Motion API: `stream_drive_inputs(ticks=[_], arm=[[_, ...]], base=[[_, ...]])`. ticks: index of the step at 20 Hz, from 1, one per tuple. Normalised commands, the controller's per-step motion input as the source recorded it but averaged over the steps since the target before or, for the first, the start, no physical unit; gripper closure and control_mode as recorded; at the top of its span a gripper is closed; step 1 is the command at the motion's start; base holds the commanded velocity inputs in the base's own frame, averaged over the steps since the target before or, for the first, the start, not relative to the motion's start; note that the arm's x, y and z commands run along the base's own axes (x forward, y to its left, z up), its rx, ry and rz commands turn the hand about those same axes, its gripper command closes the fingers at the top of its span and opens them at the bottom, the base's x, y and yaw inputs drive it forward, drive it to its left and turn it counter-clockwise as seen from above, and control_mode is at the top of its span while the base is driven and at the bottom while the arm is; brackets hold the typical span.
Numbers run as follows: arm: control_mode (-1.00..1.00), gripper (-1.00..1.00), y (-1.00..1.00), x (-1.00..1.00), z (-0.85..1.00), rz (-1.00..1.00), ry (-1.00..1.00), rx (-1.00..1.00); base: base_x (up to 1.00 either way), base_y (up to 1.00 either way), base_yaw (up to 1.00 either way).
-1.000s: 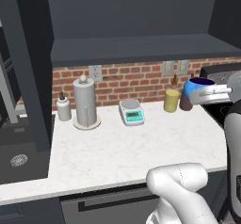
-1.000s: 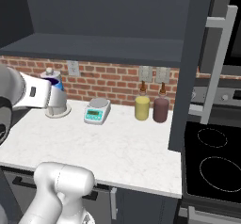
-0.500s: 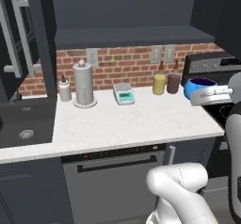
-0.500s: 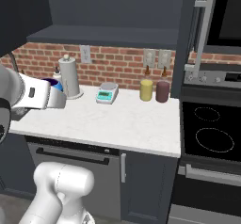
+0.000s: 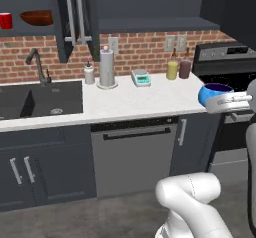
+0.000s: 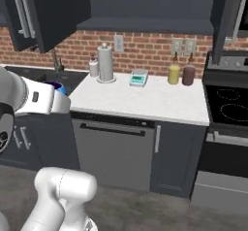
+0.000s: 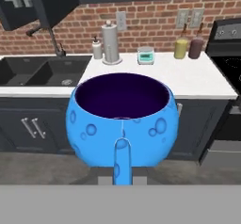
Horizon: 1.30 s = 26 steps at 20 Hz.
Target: Gather all objects into one cabinet and sort the glasses and bowls to opposite sides.
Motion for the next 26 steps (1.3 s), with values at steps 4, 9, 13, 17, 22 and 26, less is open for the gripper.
stream_drive_inputs(ticks=[4, 9, 13, 17, 22, 26], arm=[[1.00, 1.00, 0.00, 0.00, 0.00, 0.00, 0.00, 0.00], [1.00, 1.00, 0.00, 0.00, 0.00, 0.00, 0.00, 0.00], [1.00, 1.00, 0.00, 0.00, 0.00, 0.00, 0.00, 0.00], [1.00, 1.00, 0.00, 0.00, 0.00, 0.00, 0.00, 0.00], [1.00, 1.00, 0.00, 0.00, 0.00, 0.00, 0.00, 0.00], [1.00, 1.00, 0.00, 0.00, 0.00, 0.00, 0.00, 0.00]], base=[[-0.39, 1.00, 0.00], [-0.26, 1.00, 0.00], [0.00, 1.00, 0.00], [0.00, 1.00, 0.01], [0.12, 1.00, 0.01], [0.43, 0.44, 0.00]])
